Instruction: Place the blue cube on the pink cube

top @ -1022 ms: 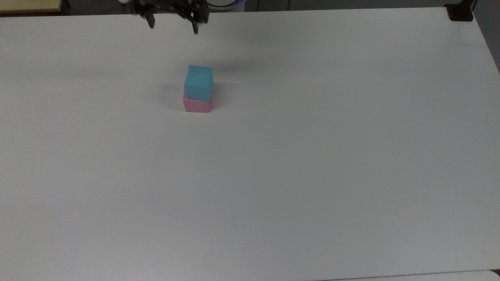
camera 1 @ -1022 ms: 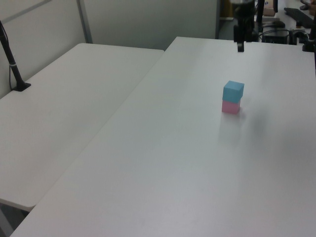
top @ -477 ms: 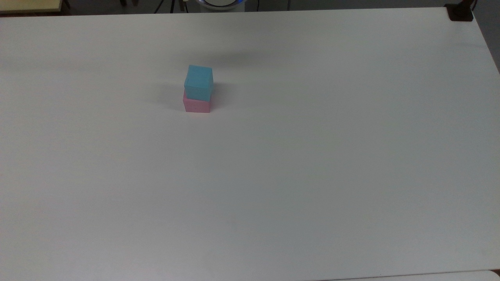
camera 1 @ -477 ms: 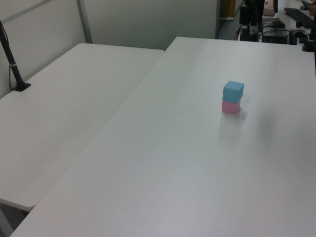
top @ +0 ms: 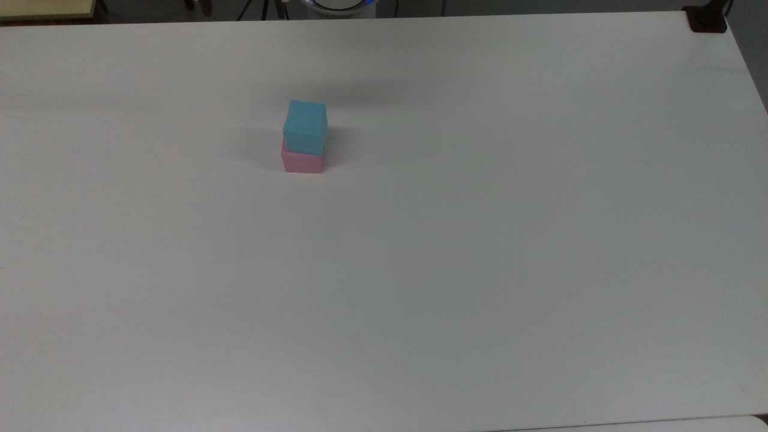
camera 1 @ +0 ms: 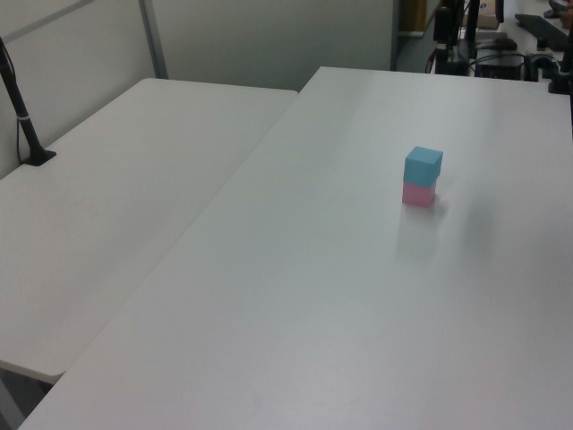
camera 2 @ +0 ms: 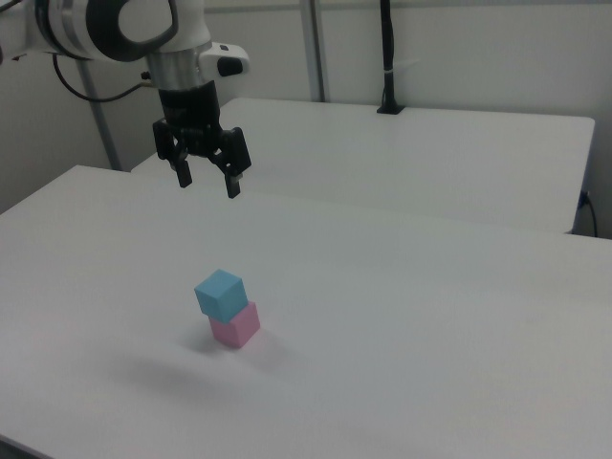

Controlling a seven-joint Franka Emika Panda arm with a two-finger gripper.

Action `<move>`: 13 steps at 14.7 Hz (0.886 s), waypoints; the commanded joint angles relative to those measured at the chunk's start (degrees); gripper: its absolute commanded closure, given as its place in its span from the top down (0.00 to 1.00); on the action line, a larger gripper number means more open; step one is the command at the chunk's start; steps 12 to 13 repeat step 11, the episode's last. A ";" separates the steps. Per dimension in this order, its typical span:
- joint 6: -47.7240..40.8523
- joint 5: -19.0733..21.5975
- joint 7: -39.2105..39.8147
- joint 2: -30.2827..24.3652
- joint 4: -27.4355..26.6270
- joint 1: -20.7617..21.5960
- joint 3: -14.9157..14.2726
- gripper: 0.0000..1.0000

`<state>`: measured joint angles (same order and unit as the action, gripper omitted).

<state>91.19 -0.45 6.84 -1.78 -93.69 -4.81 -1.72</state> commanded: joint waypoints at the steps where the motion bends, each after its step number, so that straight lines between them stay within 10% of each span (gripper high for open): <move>1: 1.10 1.07 1.07 -0.06 -0.17 1.39 -1.44 1.00; 13: 1.01 2.03 -2.27 0.03 -0.09 1.39 -1.44 1.00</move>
